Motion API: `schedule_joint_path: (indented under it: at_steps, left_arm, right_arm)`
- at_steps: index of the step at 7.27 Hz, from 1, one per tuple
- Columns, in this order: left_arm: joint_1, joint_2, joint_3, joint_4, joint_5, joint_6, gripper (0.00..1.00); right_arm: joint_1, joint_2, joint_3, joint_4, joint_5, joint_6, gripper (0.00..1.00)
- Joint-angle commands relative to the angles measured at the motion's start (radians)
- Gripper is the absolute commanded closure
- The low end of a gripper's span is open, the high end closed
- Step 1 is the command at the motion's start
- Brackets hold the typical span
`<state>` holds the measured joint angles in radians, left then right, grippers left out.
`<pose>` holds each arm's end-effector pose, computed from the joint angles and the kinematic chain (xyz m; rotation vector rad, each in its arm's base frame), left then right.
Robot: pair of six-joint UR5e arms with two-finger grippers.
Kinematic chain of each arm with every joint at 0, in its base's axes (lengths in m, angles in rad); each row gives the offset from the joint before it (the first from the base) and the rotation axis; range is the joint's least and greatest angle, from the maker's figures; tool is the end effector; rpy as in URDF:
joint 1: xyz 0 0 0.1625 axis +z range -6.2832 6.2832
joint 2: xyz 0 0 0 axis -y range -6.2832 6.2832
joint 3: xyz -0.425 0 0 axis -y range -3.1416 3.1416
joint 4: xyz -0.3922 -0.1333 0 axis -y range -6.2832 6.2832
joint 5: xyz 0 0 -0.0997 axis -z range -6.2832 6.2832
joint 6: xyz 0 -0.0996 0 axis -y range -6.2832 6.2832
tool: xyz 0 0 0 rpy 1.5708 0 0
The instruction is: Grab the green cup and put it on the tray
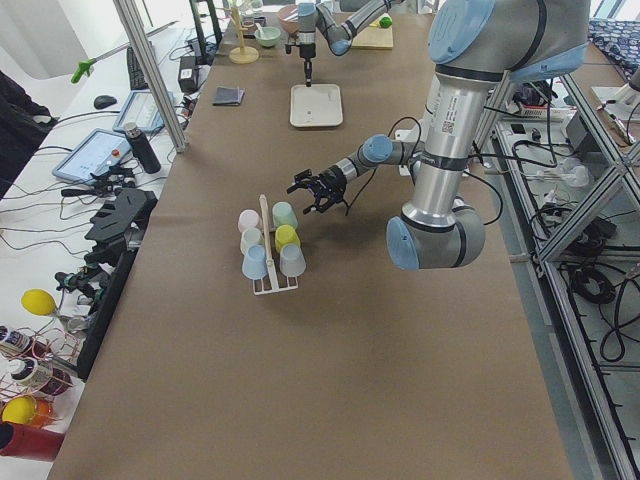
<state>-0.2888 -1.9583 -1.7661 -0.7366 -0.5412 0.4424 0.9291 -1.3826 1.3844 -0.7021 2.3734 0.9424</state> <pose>0.4859 -0.3725 0.4146 0.2389 -1.1786 1.6718 -0.3031 -0.5087 0.5477 0.0432 -1.1060 -0.0796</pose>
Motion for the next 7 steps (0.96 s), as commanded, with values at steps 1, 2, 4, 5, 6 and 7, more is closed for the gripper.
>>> schedule_joint_path:
  at_steps: [1, 2, 4, 5, 6, 7]
  left_arm:
    - [-0.001, -0.019, 0.046, 0.000, 0.017, -0.001, 0.03]
    - [-0.001, -0.017, 0.051, 0.000, 0.017, -0.001, 0.03]
    - [-0.018, -0.016, 0.068, -0.006, 0.021, 0.001, 0.03]
    - [-0.033, -0.011, 0.071, -0.006, 0.027, 0.001, 0.03]
    - [-0.045, -0.008, 0.073, -0.010, 0.029, 0.002, 0.03]
    - [-0.056, -0.007, 0.074, -0.012, 0.029, 0.002, 0.03]
  right_arm:
    - [-0.001, 0.049, 0.005, -0.043, 0.010, 0.015, 1.00]
    - [-0.001, 0.132, 0.011, -0.154, 0.024, 0.016, 1.00]
    - [-0.016, 0.268, 0.013, -0.307, 0.014, 0.035, 1.00]
    - [-0.063, 0.316, 0.013, -0.307, -0.028, 0.138, 1.00]
    - [-0.123, 0.357, 0.015, -0.309, -0.096, 0.198, 1.00]
    - [-0.188, 0.396, 0.013, -0.310, -0.170, 0.257, 1.00]
